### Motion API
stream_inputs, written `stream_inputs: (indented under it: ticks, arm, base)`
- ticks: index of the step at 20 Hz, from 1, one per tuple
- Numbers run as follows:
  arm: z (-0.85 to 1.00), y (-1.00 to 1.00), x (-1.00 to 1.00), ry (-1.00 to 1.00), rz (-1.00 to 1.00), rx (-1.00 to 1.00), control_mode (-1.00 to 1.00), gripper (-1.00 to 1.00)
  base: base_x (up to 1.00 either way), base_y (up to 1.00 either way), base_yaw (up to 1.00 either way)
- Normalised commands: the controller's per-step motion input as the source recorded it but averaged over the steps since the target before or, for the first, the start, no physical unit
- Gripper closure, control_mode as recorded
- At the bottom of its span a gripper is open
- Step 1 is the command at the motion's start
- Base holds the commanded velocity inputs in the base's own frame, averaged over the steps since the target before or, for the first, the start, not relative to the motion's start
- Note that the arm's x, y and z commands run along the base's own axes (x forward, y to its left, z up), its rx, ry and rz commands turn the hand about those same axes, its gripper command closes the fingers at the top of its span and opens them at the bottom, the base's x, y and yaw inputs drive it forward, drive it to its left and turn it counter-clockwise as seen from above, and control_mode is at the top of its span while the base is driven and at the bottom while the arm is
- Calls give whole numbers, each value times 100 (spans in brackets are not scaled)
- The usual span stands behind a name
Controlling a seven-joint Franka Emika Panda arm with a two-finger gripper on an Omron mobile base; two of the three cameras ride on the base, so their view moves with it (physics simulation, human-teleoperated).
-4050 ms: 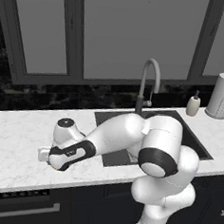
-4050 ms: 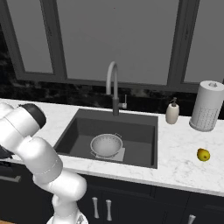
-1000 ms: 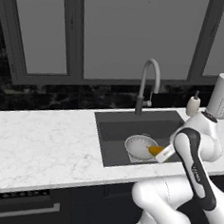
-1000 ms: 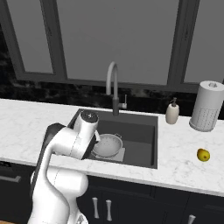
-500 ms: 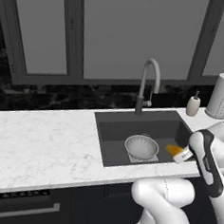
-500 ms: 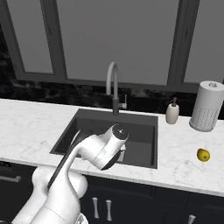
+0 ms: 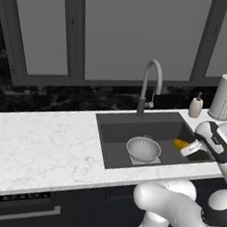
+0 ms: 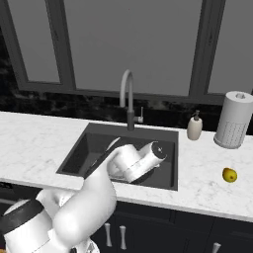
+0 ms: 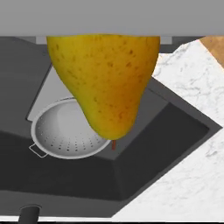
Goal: Put the colander in the sink, put the pear, pear in the colander, and turn on the sink faucet and pour water over the colander.
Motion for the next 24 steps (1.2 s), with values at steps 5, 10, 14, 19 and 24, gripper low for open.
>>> stream_inputs:
  ticks: [5, 10, 14, 19, 24]
  arm:
    - [-2, 0, 65, 13, 0, 0, -100, 100]
    - [-16, 3, 34, 2, 0, 0, -100, 100]
    - [-24, 10, 13, -2, 0, 0, -100, 100]
    - [-38, 33, 16, -6, 0, 0, -100, 100]
    - [-33, 36, 12, -1, -2, -1, -100, 100]
  base:
    - [0, 0, 0]
    - [0, 0, 0]
    - [0, 0, 0]
    - [0, 0, 0]
    - [0, 0, 0]
